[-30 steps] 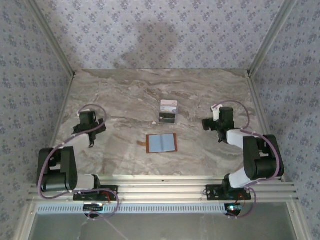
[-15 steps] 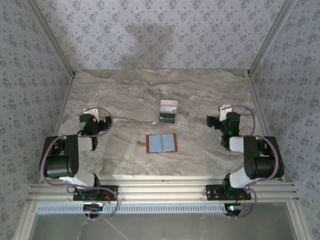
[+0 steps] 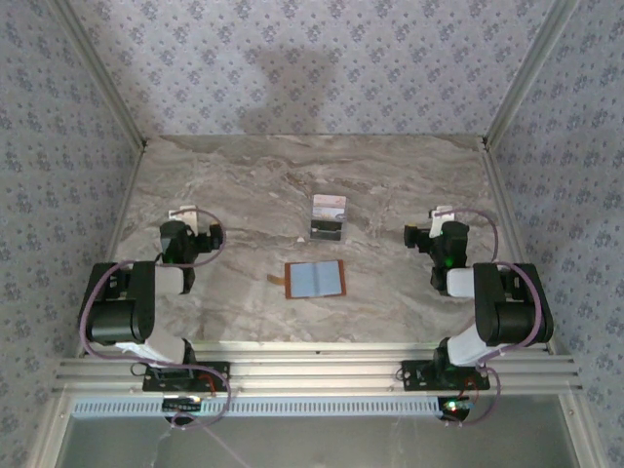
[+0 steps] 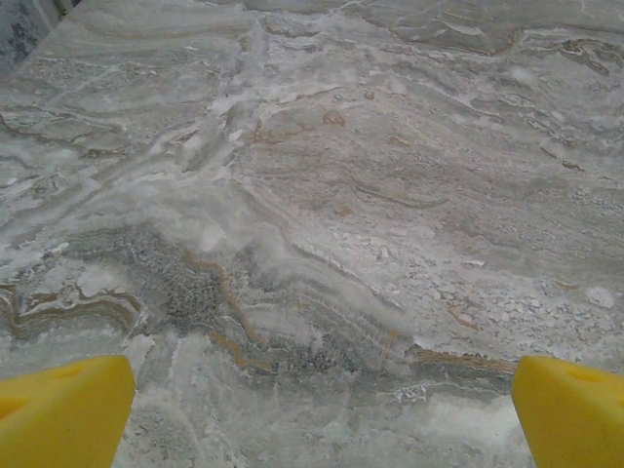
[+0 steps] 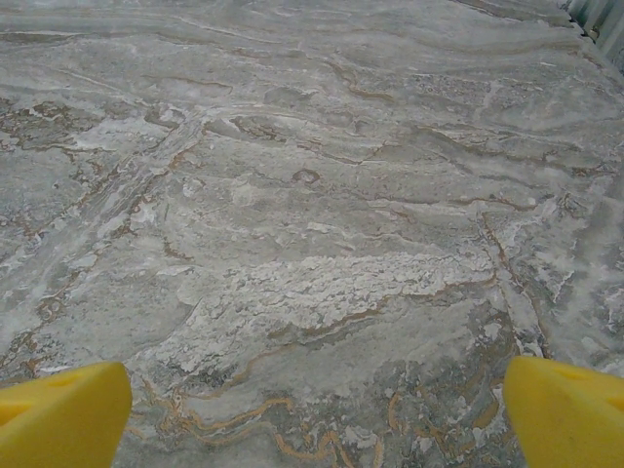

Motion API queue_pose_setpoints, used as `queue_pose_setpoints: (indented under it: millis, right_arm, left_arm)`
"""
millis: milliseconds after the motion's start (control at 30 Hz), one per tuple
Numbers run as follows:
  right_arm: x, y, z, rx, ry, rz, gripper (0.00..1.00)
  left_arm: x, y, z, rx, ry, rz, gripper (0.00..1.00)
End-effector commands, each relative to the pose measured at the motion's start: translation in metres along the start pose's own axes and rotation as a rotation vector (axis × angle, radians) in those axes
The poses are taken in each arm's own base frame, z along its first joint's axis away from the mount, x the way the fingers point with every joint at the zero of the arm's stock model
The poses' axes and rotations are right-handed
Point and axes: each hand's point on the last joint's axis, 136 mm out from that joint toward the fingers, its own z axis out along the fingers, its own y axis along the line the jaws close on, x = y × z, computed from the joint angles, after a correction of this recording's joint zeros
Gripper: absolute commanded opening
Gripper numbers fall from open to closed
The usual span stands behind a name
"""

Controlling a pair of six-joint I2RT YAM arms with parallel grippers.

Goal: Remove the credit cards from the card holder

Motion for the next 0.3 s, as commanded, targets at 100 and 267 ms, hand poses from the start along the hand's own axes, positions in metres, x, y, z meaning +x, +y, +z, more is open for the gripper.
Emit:
queue_pose_setpoints:
  millis: [100, 267]
  right_arm:
    - [-0.0117, -0.0061, 0.0031, 0.022, -0.034, 0.022, 1.0]
    - [-0.013, -0.0075, -0.0026, 0.032, -0.061, 0.023, 1.0]
  left_arm:
    - [-0.0155, 0.0005, 0.0006, -0.01, -0.053, 0.018, 1.0]
    - [-0.0153, 0.0, 0.0006, -0.008, -0.052, 0.018, 1.0]
